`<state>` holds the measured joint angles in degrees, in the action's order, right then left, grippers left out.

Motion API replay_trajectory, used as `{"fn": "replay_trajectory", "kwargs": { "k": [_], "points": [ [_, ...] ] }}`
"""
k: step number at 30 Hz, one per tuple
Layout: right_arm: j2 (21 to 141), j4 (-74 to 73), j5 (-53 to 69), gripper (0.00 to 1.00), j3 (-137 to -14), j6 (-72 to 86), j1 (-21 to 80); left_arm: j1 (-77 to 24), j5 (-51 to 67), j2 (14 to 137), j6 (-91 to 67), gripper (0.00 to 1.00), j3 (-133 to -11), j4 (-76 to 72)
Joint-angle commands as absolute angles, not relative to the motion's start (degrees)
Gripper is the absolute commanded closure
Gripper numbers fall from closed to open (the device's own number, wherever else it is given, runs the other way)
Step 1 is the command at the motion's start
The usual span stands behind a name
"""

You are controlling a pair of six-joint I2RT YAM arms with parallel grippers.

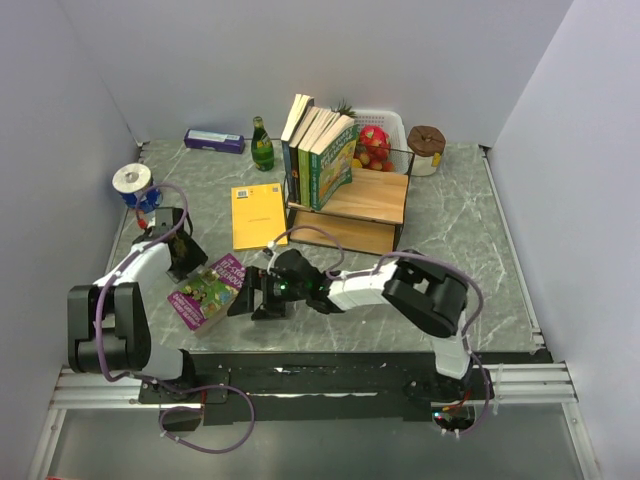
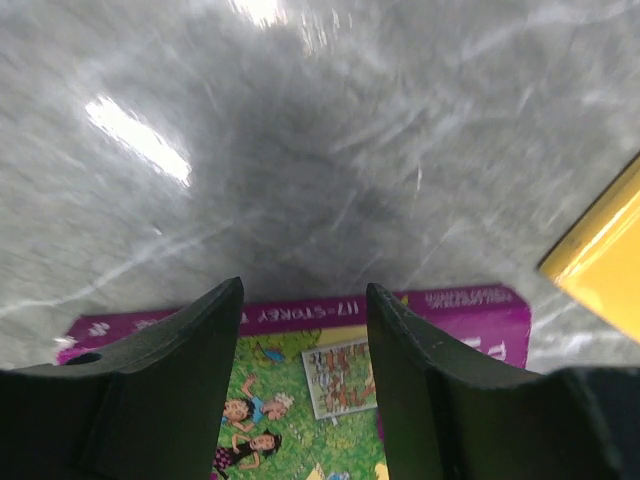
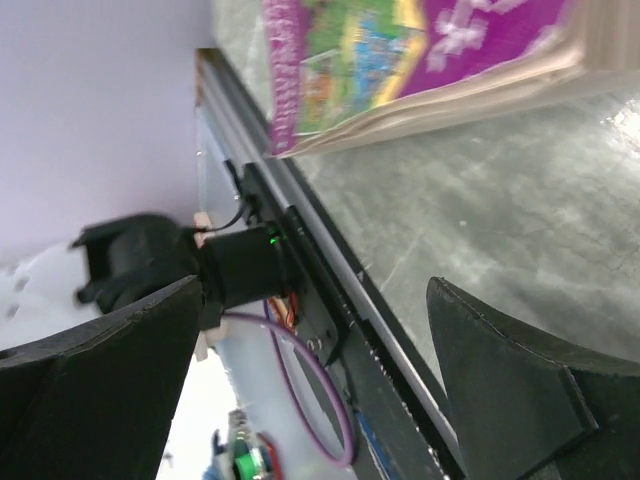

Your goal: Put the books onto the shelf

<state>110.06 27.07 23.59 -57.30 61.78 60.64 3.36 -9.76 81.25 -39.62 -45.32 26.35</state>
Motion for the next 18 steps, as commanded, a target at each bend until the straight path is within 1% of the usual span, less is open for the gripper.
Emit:
{"fn": "replay_trajectory", "kwargs": {
  "k": [1,5,9,14,18],
  "points": [
    [113.6,22.2,21.8,0.01,-63.7,67.8,61.4,3.3,-3.4,81.5,-38.6,0.43,-44.7,26.1],
    [116.9,18.8,20.5,0.01,-67.2,70.0,61.5,3.3,-0.4,81.7,-38.6,0.44,-43.9,26.8],
    [118.9,16.6,19.1,0.01,-70.1,69.9,61.5,3.1,5.8,82.7,-38.5,0.46,-43.4,27.7],
    [120.2,13.8,17.8,0.01,-72.7,66.2,61.4,2.5,11.5,81.0,-38.8,0.51,-41.7,28.2],
    [119.4,11.8,17.4,0.03,-71.3,62.5,61.5,0.9,13.9,78.3,-39.8,0.53,-42.4,29.7]
  ]
}}
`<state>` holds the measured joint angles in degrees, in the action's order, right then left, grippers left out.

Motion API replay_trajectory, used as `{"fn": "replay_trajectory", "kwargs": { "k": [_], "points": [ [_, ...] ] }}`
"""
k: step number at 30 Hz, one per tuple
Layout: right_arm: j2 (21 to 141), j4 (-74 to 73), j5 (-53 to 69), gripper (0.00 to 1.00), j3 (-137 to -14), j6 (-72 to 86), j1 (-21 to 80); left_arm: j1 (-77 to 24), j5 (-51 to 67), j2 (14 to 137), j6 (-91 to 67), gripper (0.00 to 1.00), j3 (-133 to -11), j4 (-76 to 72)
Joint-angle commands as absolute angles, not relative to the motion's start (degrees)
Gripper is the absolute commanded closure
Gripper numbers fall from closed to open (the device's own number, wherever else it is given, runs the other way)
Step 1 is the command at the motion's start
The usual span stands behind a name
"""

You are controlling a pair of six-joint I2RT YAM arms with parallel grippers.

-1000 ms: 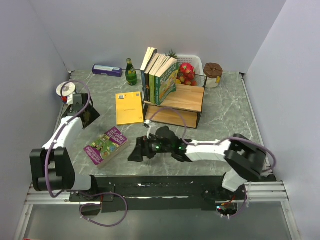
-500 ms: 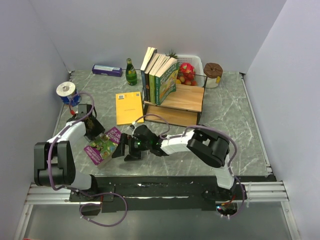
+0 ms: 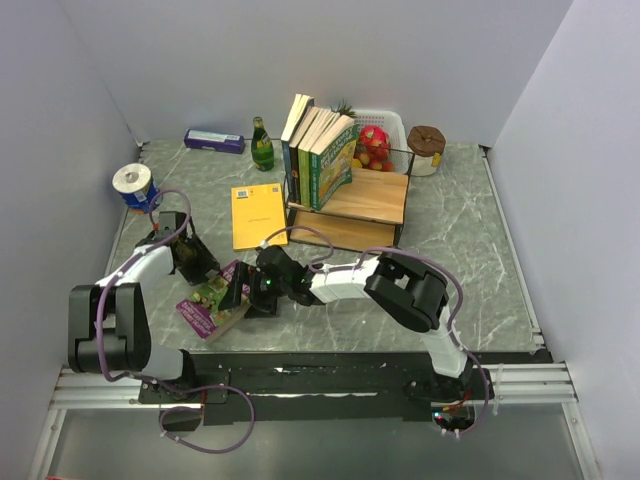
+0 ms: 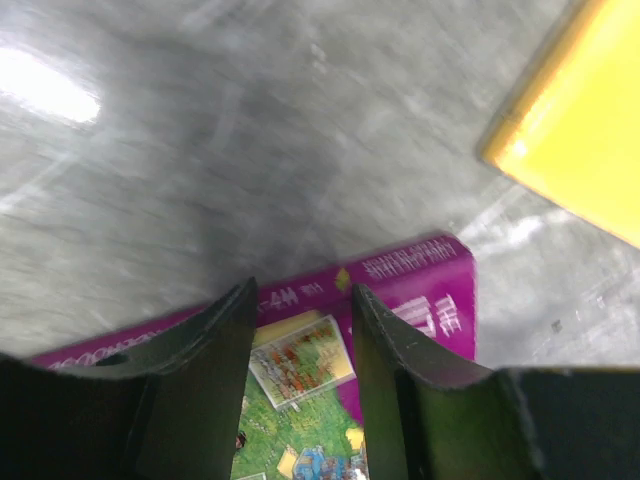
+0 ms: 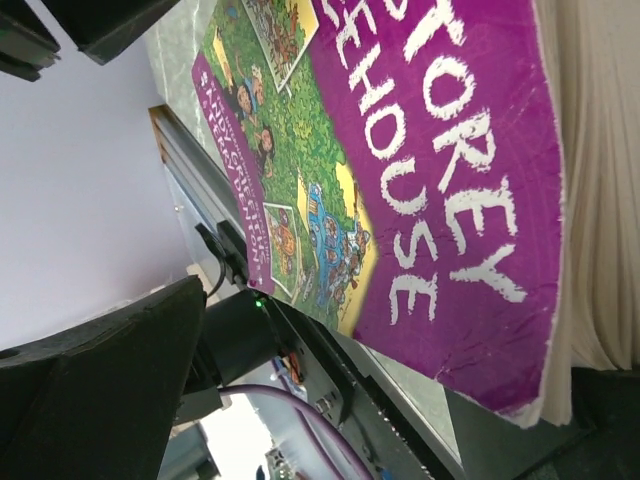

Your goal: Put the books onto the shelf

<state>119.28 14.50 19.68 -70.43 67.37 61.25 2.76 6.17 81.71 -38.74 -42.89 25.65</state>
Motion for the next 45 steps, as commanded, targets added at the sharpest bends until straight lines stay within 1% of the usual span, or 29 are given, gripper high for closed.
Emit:
{"fn": "replay_trajectory", "kwargs": {
  "k": [1,5,8,12,15,18,19,20,21,23,26,28,31,34,36,37,40,45],
  "points": [
    [118.9,10.1,16.7,0.03,-70.6,61.6,61.6,0.8,14.3,77.6,-40.2,0.53,-42.4,30.0],
    [115.2,9.1,14.8,0.04,-64.4,58.2,61.5,0.4,16.4,75.0,-42.1,0.54,-41.8,30.7],
    [112.3,7.7,13.6,0.04,-60.8,56.0,61.5,-3.9,17.1,73.8,-43.3,0.55,-40.4,30.8],
    [108.5,8.1,11.0,0.04,-55.6,53.9,61.8,-9.2,14.4,72.7,-43.7,0.55,-41.1,32.7],
    [106.4,8.6,9.9,0.04,-52.8,52.7,62.3,-9.8,7.9,70.1,-44.6,0.55,-43.1,34.7],
    [104.2,9.7,7.9,0.04,-50.5,51.5,64.1,-8.9,-3.9,65.4,-45.1,0.54,-46.9,37.3],
    [103.5,10.0,7.6,0.04,-50.1,51.3,64.9,-8.4,-6.0,63.9,-44.7,0.54,-47.8,38.0],
    [103.1,10.1,7.4,0.04,-49.6,51.2,65.1,-7.1,-10.8,63.6,-43.8,0.54,-48.6,37.8],
    [102.7,10.4,7.0,0.04,-49.4,51.0,65.3,-6.2,-13.0,63.7,-43.2,0.54,-49.8,38.1],
    [101.7,10.9,6.6,0.04,-49.0,50.5,65.8,-1.4,-14.8,66.3,-41.1,0.54,-50.6,38.7],
    [100.6,10.6,5.7,0.05,-49.0,49.7,66.5,2.5,-12.0,72.6,-38.4,0.53,-50.3,38.7],
    [99.8,10.5,5.1,0.05,-49.0,49.5,66.8,2.5,-9.3,78.1,-37.4,0.52,-50.1,39.2],
    [99.3,10.7,4.7,0.05,-48.6,50.0,67.0,2.5,-7.8,83.1,-37.2,0.51,-49.0,38.4],
    [99.6,11.1,4.2,0.04,-49.2,50.8,66.9,1.8,-3.9,87.7,-36.5,0.52,-49.0,38.5],
    [100.2,10.5,3.4,0.04,-50.4,50.7,66.8,-1.0,-2.9,89.2,-36.5,0.52,-49.3,39.3],
    [101.1,10.0,3.3,0.04,-52.2,50.5,66.9,-1.9,-0.5,90.8,-36.0,0.52,-49.5,39.5],
    [103.6,8.3,3.5,0.03,-56.0,50.2,66.7,-7.8,0.8,93.7,-35.6,0.52,-50.3,41.8],
    [107.9,4.8,3.9,0.03,-61.2,50.3,66.4,-16.7,1.2,93.2,-37.1,0.53,-48.8,41.6]
  ]
}}
